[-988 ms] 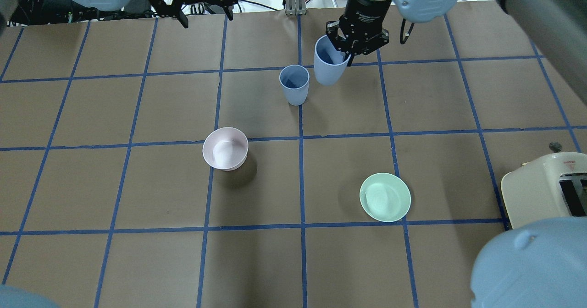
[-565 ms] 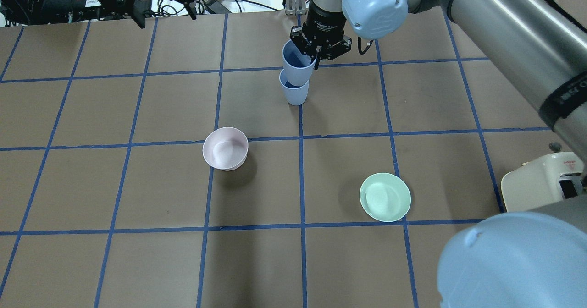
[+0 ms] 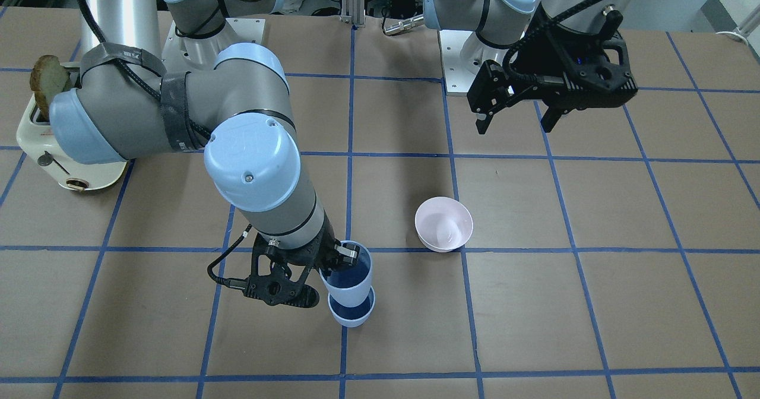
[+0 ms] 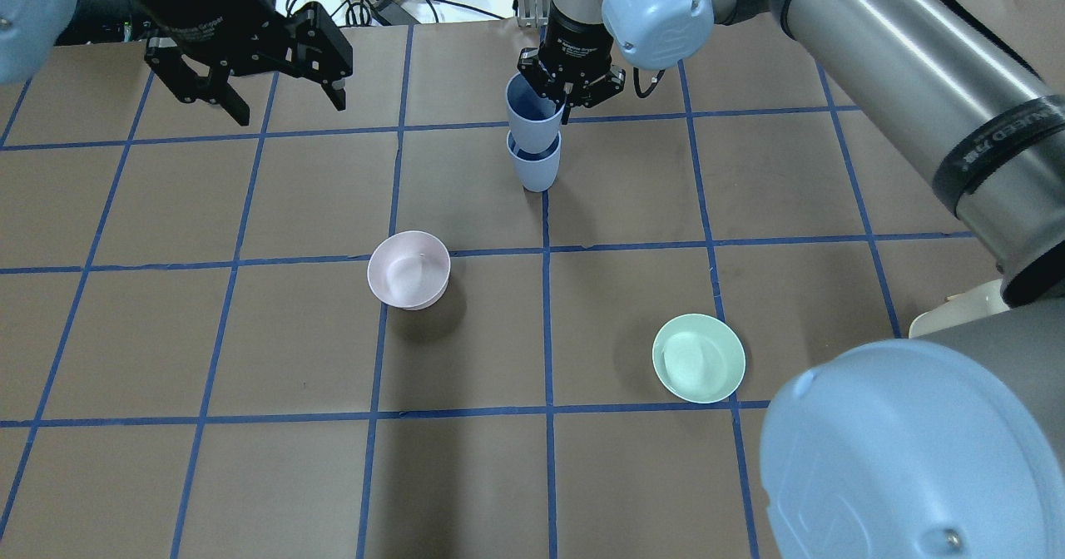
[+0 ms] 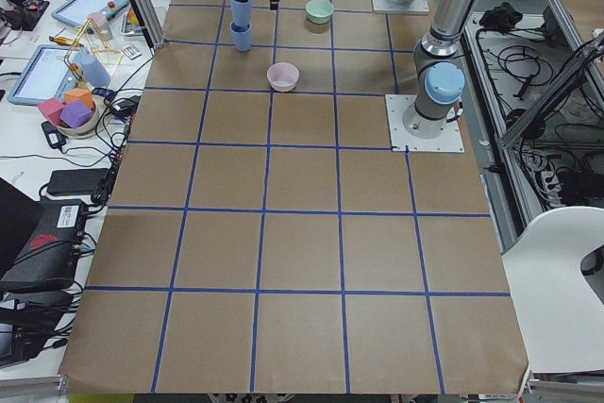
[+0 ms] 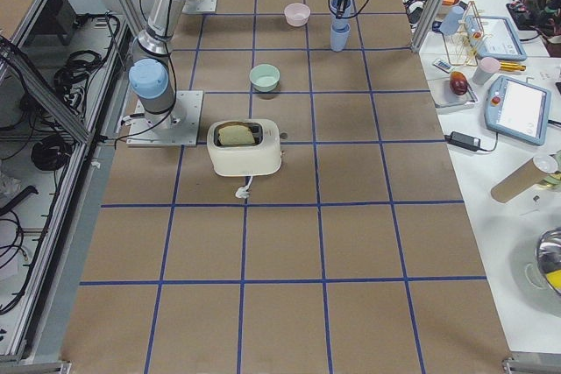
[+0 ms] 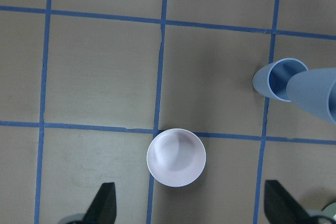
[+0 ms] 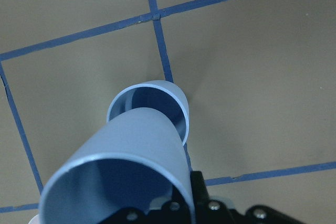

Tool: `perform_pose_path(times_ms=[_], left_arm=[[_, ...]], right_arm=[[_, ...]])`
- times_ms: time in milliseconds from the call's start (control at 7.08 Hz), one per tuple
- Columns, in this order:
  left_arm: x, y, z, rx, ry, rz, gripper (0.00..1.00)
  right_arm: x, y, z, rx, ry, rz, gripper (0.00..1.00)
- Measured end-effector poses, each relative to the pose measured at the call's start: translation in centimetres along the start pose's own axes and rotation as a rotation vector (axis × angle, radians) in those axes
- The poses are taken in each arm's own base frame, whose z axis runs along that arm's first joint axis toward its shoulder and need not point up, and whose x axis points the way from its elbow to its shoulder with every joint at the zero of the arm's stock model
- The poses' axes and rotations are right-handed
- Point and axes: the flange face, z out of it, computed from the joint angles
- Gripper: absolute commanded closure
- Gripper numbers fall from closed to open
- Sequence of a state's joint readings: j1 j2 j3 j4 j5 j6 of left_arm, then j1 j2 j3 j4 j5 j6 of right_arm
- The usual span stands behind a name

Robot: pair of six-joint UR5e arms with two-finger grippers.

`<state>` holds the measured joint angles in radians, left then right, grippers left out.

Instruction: Stack blue cups with both arms

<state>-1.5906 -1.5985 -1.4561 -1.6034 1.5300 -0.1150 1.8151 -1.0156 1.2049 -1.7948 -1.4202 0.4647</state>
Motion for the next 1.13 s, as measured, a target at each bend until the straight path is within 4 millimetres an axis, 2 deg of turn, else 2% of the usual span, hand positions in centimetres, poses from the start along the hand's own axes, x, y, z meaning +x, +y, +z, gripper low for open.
perform_pose_path(times_ms=[141, 282, 424, 565, 847, 1129], left_arm=[[-0.2, 1.5, 0.5, -0.012, -0.001, -0.002, 0.0], [-0.3, 2.5, 0.8, -0.016, -0.001, -0.004, 0.0], [-0.5, 3.0, 0.8, -0.003, 0.001, -0.003, 0.0], [-0.6, 2.6, 0.8, 0.03, 0.005, -0.001, 0.0], [-0.8, 1.0, 0.7, 0.115, 0.013, 0.005, 0.0], [-0.9, 0.9, 0.5, 0.136, 0.012, 0.005, 0.0]], right_arm=[[0.0, -0.1, 0.4, -0.005, 0.002, 0.006, 0.85], [0.0, -0.1, 0.6, -0.009, 0.004, 0.009, 0.51], [0.0, -0.1, 0.8, -0.011, 0.006, 0.009, 0.24], [0.0, -0.2, 1.0, -0.01, 0.007, 0.009, 0.03], [0.0, -0.4, 1.3, -0.012, 0.008, 0.01, 0.0], [0.2, -0.7, 0.3, 0.017, 0.028, -0.002, 0.0]])
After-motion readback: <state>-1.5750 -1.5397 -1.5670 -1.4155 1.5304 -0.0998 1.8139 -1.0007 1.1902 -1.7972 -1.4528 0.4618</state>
